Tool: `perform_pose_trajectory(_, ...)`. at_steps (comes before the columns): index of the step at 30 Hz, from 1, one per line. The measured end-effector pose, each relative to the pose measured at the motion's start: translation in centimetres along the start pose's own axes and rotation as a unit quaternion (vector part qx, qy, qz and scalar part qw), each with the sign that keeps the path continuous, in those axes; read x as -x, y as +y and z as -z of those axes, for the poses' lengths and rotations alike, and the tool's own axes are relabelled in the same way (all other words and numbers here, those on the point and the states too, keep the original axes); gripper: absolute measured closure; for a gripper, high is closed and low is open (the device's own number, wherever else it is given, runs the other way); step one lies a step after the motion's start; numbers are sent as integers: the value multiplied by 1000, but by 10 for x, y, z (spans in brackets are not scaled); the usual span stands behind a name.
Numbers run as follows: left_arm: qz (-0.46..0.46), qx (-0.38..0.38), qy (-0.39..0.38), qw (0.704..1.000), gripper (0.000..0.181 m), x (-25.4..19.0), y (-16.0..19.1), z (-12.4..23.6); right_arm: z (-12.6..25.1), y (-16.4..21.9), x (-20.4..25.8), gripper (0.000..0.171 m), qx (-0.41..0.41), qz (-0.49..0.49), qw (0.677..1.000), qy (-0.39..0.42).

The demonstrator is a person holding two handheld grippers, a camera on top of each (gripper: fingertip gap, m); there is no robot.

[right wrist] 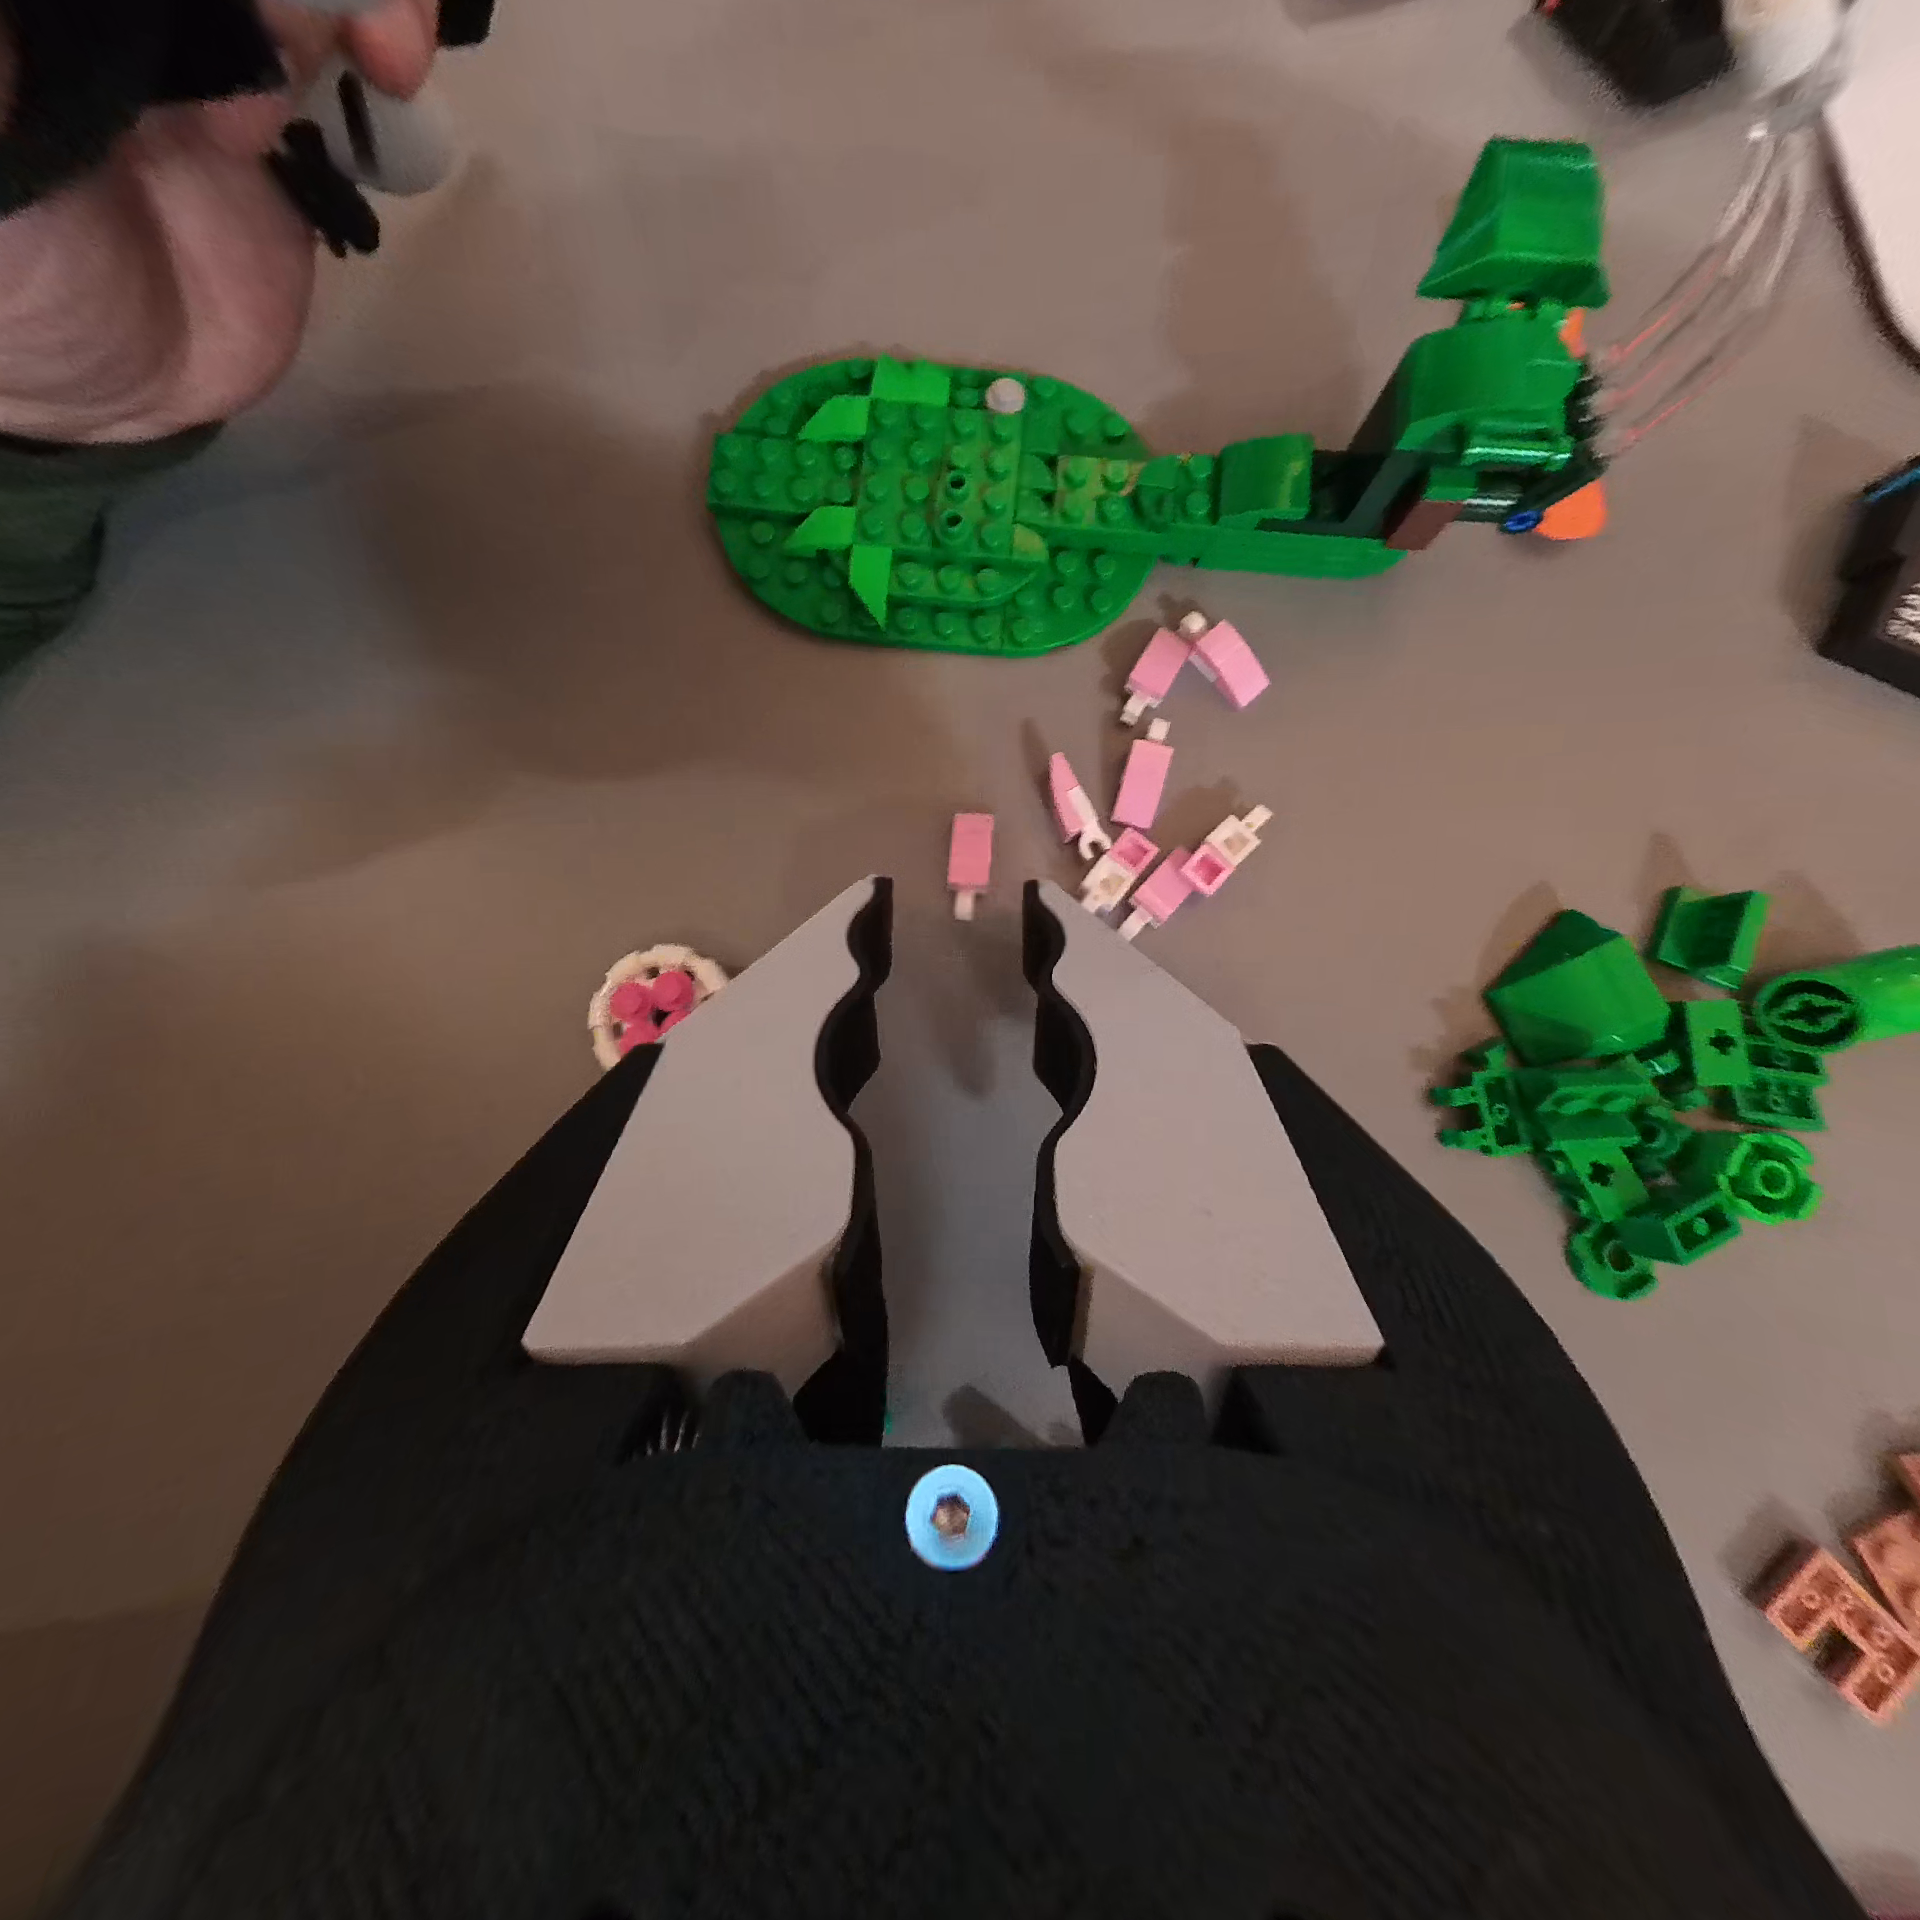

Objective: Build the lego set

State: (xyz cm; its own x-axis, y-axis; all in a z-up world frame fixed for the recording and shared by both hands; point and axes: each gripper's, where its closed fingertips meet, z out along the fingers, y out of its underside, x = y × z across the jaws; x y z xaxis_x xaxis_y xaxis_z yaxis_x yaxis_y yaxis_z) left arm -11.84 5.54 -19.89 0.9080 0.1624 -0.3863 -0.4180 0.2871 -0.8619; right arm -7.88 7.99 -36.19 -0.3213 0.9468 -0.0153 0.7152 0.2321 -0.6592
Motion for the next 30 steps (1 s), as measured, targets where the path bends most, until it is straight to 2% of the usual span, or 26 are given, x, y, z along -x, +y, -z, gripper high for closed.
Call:
perform_pose_trajectory(5, 2, -1, -1, 1000, 149, 1, 0, 0, -8, 2, -2, 150, 5, -3, 1000, 11)
perform_pose_trajectory(10, 2, -1, -1, 1000, 149, 1, 0, 0, -9, 3, -3, 164, 7, 9, 1000, 29)
perform_pose_trajectory(13, 2, -1, 0, 1000, 149, 0, 0, 0, -3, 7, -3, 165, 8, 3, 999, 41)
perform_pose_trajectory(17, 4, -2, 1, 1000, 149, 0, -1, 0, 15, 17, -2, 165, -4, -51, 997, 66)
perform_pose_trajectory(20, 5, -4, 0, 1000, 149, 1, -2, 0, 30, 30, 14, 165, -4, -76, 995, 63)
perform_pose_trajectory(25, 7, -3, -1, 1000, 149, 1, -1, 0, 45, 51, 51, 164, 7, -52, 997, 50)
perform_pose_trajectory(30, 5, 4, 4, 1000, 148, -1, 2, -1, 47, 60, 61, 164, 16, -31, 998, 55)
